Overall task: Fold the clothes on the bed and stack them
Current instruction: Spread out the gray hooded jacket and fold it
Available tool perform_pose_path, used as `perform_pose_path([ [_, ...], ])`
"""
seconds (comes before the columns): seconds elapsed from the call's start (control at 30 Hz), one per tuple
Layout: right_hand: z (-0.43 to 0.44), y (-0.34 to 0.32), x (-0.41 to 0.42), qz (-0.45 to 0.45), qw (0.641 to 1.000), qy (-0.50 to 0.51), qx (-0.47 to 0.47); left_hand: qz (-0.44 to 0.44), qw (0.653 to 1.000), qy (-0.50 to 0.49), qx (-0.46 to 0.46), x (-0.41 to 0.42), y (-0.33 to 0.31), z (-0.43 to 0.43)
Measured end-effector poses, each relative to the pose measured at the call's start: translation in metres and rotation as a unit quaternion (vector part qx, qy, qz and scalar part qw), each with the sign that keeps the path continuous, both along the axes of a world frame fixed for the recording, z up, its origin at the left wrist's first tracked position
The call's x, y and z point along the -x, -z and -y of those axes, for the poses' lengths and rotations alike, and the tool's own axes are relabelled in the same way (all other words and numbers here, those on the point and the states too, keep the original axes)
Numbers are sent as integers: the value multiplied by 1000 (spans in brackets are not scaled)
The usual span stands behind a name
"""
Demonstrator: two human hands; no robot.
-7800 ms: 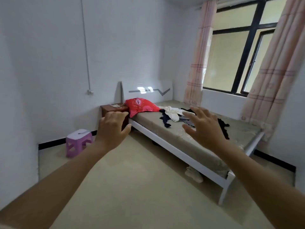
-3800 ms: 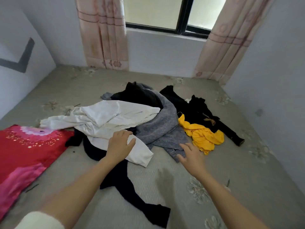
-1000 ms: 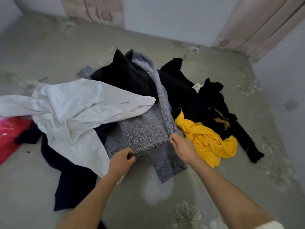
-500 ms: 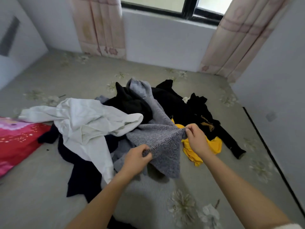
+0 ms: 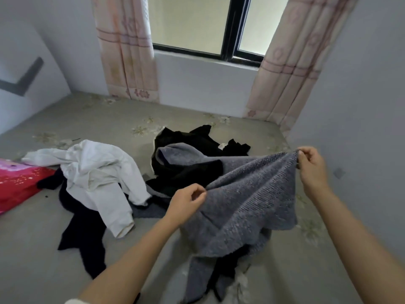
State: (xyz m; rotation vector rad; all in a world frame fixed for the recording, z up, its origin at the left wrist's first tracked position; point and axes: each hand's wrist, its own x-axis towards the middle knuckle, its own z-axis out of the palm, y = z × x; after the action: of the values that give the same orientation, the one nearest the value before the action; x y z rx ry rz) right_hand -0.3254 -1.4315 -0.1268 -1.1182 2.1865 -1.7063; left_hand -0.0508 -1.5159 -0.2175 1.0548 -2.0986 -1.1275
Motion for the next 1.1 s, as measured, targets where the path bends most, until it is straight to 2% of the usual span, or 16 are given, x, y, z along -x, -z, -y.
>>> perform_pose_path([
  [0.07,-32,21,24,-6,999,3,-52,33,999,-11,-28,12,24,-19],
  [0.17,-77,73,43,-17,974,-70,-216,97,993,-12,-72,29,64,-45],
  [0.2,-91,94,46,-24,950,-104,-295,116,989,-11,-86,33,76,-52],
  [0.3,-125,160,54,-38,835,-166,-524,150,981,-4,-123,39,103,-65],
  [0.37,-134,190,51,-23,789,-177,-588,176,975,0,-137,37,114,-65],
  [0.43,-130,206,42,-10,783,-195,-591,203,969,-3,-142,32,123,-58],
  [0.67,-53,227,-3,35,815,-189,-546,258,954,-15,-153,9,149,-17],
  [0.77,-17,244,-21,28,815,-185,-548,272,948,-10,-162,0,160,6],
  [0.87,14,262,-32,17,817,-118,-564,287,942,-15,-176,-9,174,31],
  [0.97,33,283,-33,100,821,-13,-562,296,934,-9,-200,-13,188,52],
  [1.1,43,310,-33,305,802,141,-494,300,926,6,-228,-18,202,69],
])
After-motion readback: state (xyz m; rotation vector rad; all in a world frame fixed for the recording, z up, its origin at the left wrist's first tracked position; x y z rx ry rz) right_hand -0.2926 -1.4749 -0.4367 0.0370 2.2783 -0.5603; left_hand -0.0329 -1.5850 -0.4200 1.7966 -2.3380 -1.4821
